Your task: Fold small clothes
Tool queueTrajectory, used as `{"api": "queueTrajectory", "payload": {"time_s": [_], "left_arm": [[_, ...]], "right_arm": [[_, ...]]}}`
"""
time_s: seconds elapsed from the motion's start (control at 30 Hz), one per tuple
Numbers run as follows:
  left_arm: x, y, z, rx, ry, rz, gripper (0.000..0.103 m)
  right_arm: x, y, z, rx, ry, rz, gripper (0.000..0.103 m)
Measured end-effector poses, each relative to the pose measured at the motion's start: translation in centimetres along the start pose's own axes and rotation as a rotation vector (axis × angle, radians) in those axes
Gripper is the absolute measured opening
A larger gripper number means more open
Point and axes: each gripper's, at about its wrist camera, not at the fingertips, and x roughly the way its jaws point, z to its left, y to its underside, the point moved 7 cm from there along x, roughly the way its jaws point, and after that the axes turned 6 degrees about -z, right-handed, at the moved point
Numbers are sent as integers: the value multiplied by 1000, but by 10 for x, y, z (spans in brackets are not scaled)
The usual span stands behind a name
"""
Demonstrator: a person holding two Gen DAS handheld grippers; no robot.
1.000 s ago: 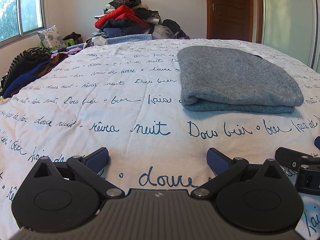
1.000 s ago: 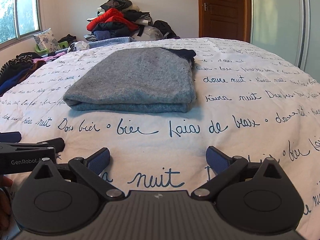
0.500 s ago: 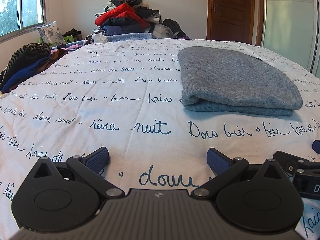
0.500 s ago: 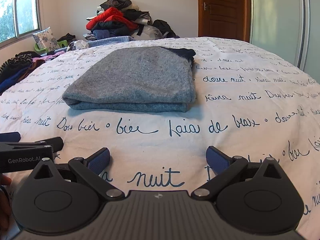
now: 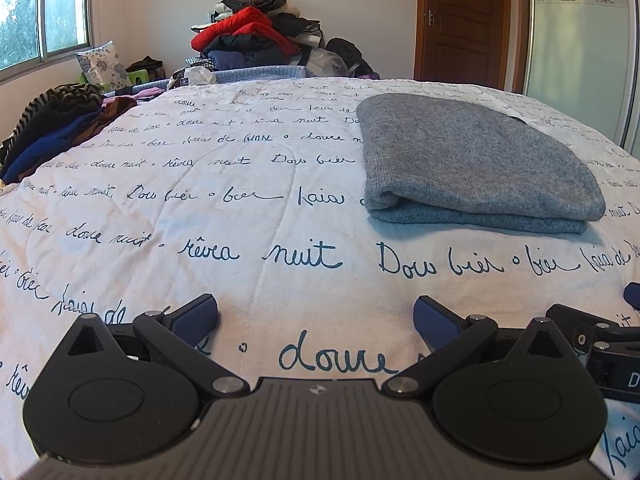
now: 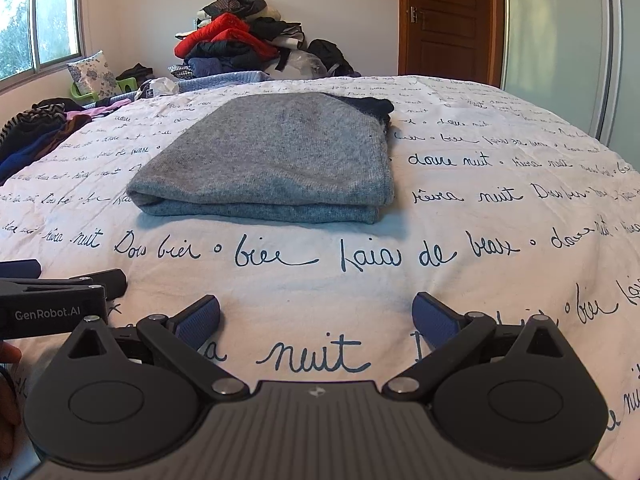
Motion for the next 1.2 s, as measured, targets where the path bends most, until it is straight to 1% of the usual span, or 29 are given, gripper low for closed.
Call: {"api": "queueTrajectory", "payload": {"time_s": [1.2], "left_arm": [[0, 0, 0, -12, 7, 2, 103]], "right_arm": [[0, 0, 0, 3, -3, -2, 103]]}}
